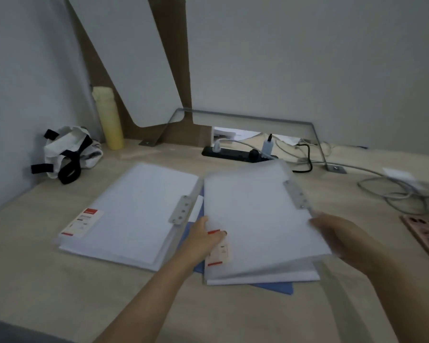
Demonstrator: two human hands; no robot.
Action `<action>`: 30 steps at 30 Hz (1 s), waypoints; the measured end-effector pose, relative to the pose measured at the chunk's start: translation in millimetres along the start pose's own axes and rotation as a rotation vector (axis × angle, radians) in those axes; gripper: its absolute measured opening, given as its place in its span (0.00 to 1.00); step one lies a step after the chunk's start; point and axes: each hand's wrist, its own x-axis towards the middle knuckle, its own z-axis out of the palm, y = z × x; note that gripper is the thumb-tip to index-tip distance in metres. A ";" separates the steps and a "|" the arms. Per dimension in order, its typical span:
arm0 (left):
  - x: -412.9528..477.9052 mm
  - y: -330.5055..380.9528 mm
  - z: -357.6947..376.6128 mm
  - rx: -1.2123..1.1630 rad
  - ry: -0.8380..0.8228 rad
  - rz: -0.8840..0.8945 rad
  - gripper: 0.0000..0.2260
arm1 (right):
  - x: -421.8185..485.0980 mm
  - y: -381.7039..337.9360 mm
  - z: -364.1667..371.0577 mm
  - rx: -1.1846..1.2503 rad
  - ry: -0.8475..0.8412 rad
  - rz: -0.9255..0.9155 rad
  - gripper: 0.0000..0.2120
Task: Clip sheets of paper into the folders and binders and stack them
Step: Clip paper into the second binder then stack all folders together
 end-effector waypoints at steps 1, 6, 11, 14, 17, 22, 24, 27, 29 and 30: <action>3.0 -1.0 0.7 -0.025 0.001 -0.019 0.19 | 4.4 11.1 -5.1 -0.112 0.037 0.024 0.11; 6.3 4.7 0.4 -0.091 0.096 -0.138 0.08 | 19.8 49.8 2.0 -0.384 0.225 0.053 0.05; -0.1 5.8 6.0 -0.198 0.077 -0.193 0.07 | 26.3 61.0 4.2 -0.472 0.276 0.101 0.18; -8.8 4.7 18.8 -0.240 0.073 -0.162 0.15 | 16.3 57.0 4.3 -0.393 0.258 0.135 0.22; -10.4 6.1 17.2 -0.286 0.115 -0.123 0.13 | 1.0 46.8 4.8 -0.284 0.195 0.134 0.18; -9.0 13.2 -15.5 -0.305 0.132 -0.059 0.07 | -12.3 20.4 27.2 -0.102 0.152 0.021 0.13; -8.9 15.0 -39.6 -0.283 0.140 -0.031 0.04 | -11.9 11.6 47.4 0.028 0.073 -0.008 0.12; -7.9 16.4 -88.3 -0.244 0.179 -0.004 0.03 | -1.7 8.2 89.6 0.166 0.037 -0.096 0.13; -6.4 17.0 -123.8 -0.152 0.233 -0.001 0.04 | 5.9 9.3 124.8 0.208 0.028 -0.145 0.13; -6.5 18.1 -140.8 -0.085 0.266 -0.006 0.04 | 8.6 9.7 143.4 0.225 0.019 -0.159 0.13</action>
